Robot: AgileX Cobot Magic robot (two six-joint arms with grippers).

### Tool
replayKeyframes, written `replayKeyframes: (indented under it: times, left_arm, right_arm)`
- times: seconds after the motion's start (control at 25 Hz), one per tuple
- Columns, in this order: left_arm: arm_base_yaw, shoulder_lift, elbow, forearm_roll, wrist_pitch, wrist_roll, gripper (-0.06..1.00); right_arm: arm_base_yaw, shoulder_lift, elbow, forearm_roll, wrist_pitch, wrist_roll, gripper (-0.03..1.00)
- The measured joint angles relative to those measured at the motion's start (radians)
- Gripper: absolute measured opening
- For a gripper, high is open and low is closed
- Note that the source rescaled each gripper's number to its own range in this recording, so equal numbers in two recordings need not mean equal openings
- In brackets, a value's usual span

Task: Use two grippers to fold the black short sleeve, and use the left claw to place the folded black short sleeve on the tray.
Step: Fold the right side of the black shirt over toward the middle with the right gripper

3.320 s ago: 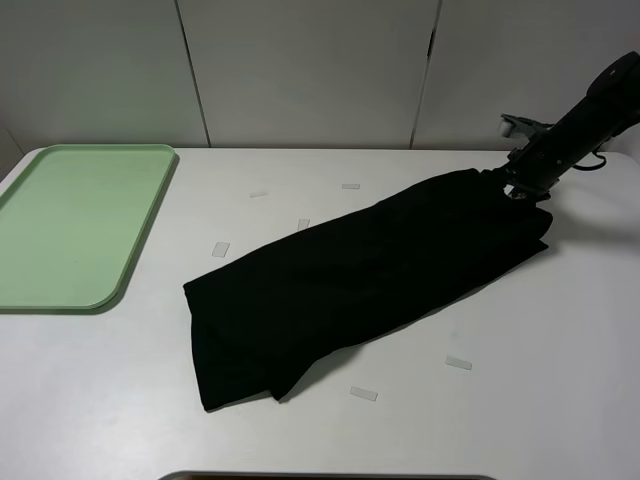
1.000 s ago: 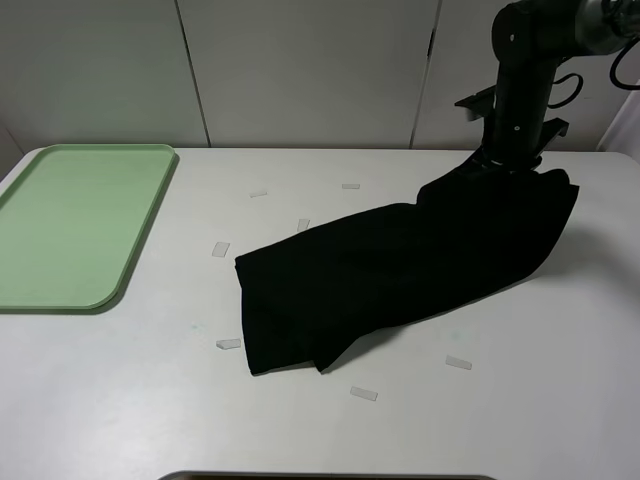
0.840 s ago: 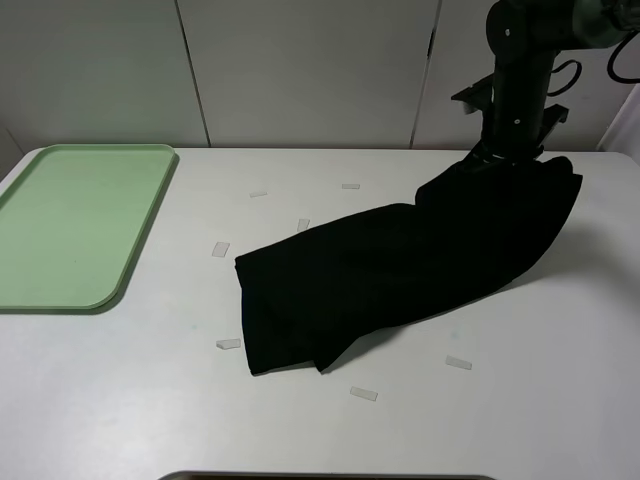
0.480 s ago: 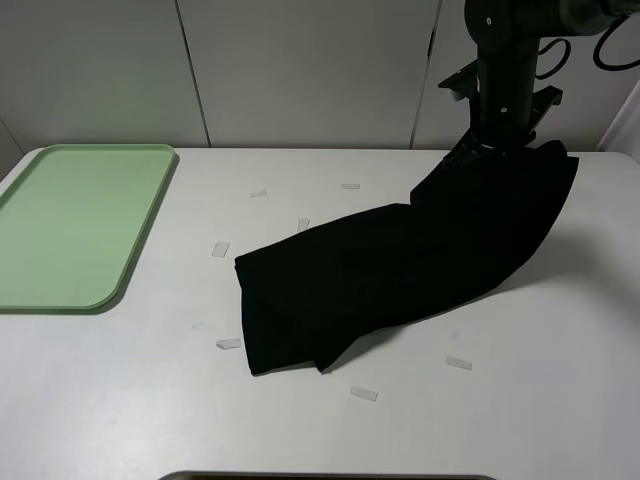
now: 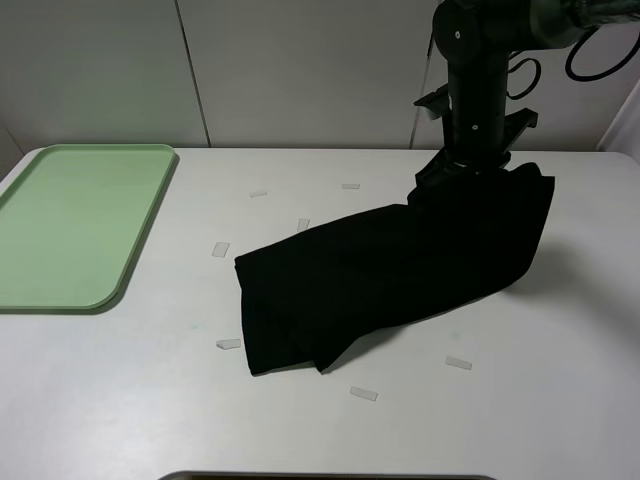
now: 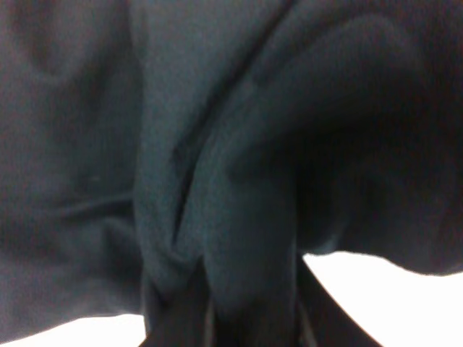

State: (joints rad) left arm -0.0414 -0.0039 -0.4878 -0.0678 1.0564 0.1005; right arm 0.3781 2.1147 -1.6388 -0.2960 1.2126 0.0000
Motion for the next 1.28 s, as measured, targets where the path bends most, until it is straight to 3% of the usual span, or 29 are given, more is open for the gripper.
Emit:
replayKeyframes:
  times: [0.24, 0.32, 0.4, 0.52, 0.64, 0.84, 1.04, 1.28]
  left_arm:
    - [0.000, 0.000, 0.000, 0.034, 0.000, 0.000, 1.00]
    - [0.000, 0.000, 0.000, 0.053, 0.000, 0.000, 1.00]
    - [0.000, 0.000, 0.000, 0.068, 0.000, 0.000, 1.00]
    - [0.000, 0.000, 0.000, 0.084, 0.000, 0.000, 1.00]
    - [0.000, 0.000, 0.000, 0.091, 0.000, 0.000, 1.00]
    - [0.000, 0.000, 0.000, 0.092, 0.000, 0.000, 1.00]
    - [0.000, 0.000, 0.000, 0.093, 0.000, 0.000, 1.00]
    - [0.000, 0.000, 0.000, 0.093, 0.000, 0.000, 1.00]
  right_arm:
    - [0.032, -0.003, 0.000, 0.141, 0.000, 0.000, 0.08]
    - [0.039, -0.003, 0.000, 0.189, 0.000, 0.000, 0.12]
    - [0.043, -0.003, 0.000, 0.217, 0.001, -0.006, 0.34]
    - [0.044, -0.014, 0.000, 0.234, -0.012, -0.027, 0.80]
    - [0.044, -0.040, 0.001, 0.234, -0.056, -0.030, 0.96]
    - [0.044, -0.107, -0.028, 0.190, -0.082, -0.033, 1.00]
    - [0.038, -0.175, -0.087, 0.030, -0.088, -0.035, 1.00]
    - [-0.060, -0.166, -0.081, -0.103, -0.125, -0.039, 1.00]
